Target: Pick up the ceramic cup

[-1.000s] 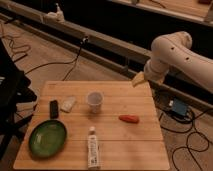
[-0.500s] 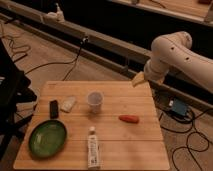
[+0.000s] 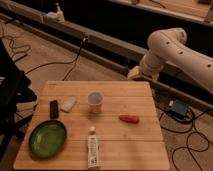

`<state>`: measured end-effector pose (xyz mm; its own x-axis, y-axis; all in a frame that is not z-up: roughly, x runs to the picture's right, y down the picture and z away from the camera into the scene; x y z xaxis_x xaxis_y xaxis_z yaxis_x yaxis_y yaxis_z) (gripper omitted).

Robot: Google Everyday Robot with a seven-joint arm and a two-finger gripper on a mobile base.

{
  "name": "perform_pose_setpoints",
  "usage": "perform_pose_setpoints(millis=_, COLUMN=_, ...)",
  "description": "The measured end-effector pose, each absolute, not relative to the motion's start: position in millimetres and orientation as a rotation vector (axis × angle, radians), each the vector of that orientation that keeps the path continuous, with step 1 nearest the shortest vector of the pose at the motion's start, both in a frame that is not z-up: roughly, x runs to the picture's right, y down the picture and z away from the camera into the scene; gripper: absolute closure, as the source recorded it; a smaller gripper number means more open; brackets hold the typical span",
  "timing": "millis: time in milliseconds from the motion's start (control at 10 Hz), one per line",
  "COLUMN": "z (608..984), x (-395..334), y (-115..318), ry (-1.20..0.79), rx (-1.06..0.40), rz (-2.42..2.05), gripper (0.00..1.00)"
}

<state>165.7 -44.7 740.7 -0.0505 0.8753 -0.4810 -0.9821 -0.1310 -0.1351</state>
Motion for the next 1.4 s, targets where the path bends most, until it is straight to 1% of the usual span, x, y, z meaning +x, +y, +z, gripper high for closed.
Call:
perform_pose_setpoints(millis=200, z=757, x=133, y=-35, ry=0.268, rx=-0.596, rz=1.616, gripper=0.2)
perform_pose_setpoints(millis=300, z=759, x=116, y=-30, ry=0.262, rx=-0.63, rz=1.598, gripper=0.2)
perform_pose_setpoints(millis=800, z=760, x=121, y=-31, ry=0.266, rx=-0.625, rz=1.609, gripper=0.2)
perform_pose_setpoints(millis=1400, z=798, x=74, y=14, ry=0.313, rx=-0.813, rz=1.657, gripper=0.2)
